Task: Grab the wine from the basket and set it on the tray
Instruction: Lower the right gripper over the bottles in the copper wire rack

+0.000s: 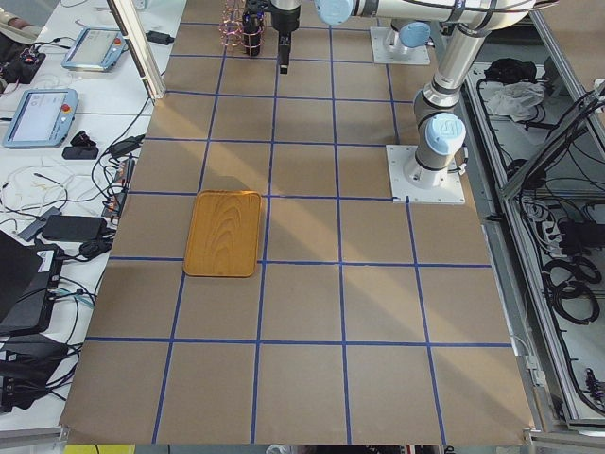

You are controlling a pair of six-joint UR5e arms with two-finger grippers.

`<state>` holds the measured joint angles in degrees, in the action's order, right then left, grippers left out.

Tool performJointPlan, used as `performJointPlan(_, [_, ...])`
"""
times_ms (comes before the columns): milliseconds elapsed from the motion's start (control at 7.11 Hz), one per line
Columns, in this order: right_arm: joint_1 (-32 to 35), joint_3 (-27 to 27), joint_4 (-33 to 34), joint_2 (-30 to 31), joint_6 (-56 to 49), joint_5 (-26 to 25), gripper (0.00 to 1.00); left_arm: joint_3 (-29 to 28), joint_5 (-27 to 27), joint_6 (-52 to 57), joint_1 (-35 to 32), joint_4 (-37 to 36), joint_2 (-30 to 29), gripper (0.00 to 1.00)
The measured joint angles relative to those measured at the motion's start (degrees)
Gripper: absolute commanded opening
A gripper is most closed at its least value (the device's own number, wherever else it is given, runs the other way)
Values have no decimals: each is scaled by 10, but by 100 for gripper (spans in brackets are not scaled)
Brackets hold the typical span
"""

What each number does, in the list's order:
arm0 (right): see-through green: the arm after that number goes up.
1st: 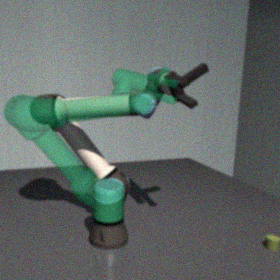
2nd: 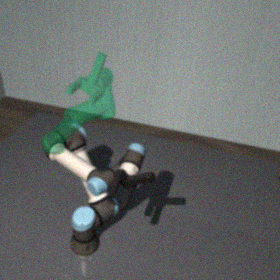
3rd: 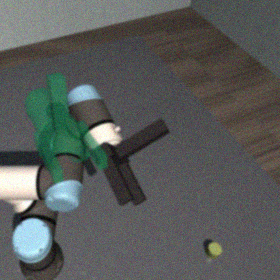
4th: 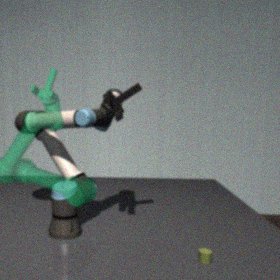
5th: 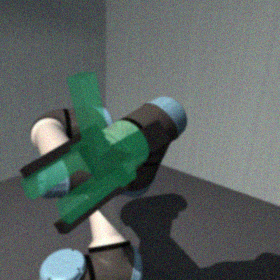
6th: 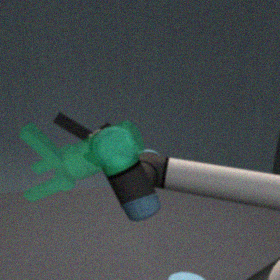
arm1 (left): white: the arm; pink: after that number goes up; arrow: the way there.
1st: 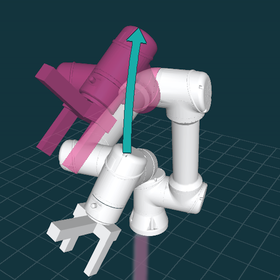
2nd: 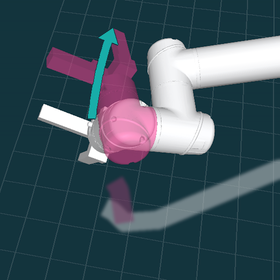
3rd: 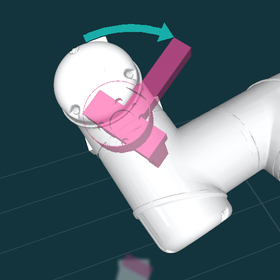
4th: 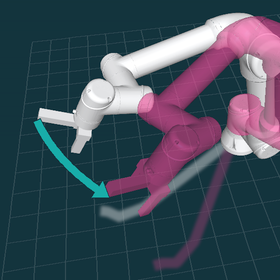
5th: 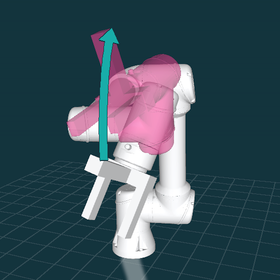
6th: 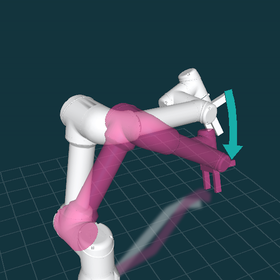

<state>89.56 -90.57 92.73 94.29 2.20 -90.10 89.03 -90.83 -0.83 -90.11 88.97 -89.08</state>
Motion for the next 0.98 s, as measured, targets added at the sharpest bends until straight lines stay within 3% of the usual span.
performJointPlan(703, [-3, 8, 3, -8, -7, -8, 100, 0, -3, 4, 1, -1, 0, 100])
performJointPlan(984, [-11, 47, 2, -61, -11, -13, 100, 0, -3, 5, 1, -1, 0, 100])
